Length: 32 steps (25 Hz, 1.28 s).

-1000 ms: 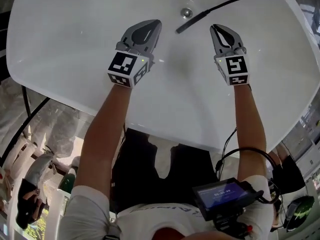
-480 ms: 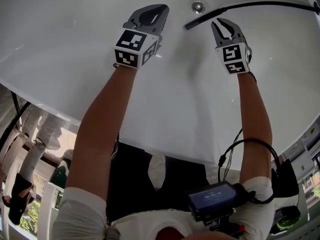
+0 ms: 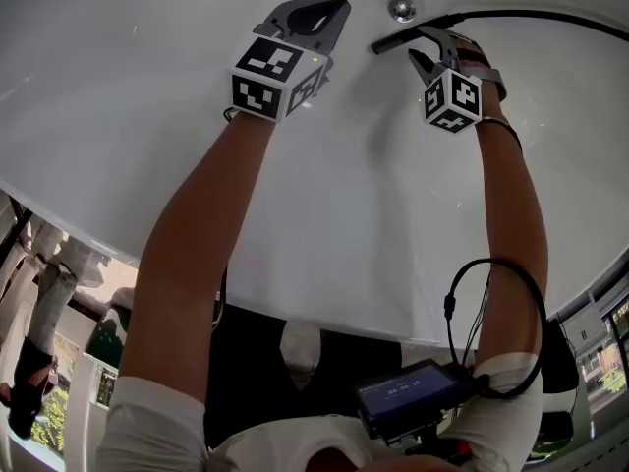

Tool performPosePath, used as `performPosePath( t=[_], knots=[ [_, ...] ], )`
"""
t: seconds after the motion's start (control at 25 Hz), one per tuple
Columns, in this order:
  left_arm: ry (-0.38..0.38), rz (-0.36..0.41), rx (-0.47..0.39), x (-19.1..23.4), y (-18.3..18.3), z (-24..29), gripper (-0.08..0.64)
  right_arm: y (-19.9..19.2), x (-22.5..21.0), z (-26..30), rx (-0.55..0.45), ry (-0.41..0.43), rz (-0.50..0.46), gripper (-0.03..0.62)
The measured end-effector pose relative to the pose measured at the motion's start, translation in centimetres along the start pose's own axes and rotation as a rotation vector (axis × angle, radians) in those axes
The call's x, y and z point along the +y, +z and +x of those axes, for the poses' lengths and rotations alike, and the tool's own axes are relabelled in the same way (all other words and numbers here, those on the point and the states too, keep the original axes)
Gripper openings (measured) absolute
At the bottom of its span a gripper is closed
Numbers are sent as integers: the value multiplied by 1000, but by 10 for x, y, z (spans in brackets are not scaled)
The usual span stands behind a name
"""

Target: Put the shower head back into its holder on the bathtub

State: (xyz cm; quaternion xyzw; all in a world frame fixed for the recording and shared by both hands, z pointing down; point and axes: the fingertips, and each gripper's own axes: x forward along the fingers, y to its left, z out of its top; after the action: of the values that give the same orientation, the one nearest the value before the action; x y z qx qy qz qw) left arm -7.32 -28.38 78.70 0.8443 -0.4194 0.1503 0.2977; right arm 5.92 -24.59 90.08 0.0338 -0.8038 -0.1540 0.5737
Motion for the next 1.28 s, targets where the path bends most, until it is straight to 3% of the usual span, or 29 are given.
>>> performPosePath(
  t=[0.12, 0.32, 0.68, 0.92, 1.28],
  knots=[
    [-4, -19, -9, 2, -5, 3, 17, -10, 9, 14, 57, 34, -146, 187],
    [-11, -31, -20, 9, -5, 16, 17, -22, 16, 37, 126, 82, -294, 195],
    [-41, -28, 15, 3, -24, 29, 17, -18, 29, 71, 152, 120, -447, 210],
    [-26, -48, 38, 8, -40, 25, 17, -32, 31, 87, 232, 149, -517, 210],
    [-4, -82, 51, 17, -50, 20, 17, -31, 32, 96, 280, 95, -597, 209]
  ],
)
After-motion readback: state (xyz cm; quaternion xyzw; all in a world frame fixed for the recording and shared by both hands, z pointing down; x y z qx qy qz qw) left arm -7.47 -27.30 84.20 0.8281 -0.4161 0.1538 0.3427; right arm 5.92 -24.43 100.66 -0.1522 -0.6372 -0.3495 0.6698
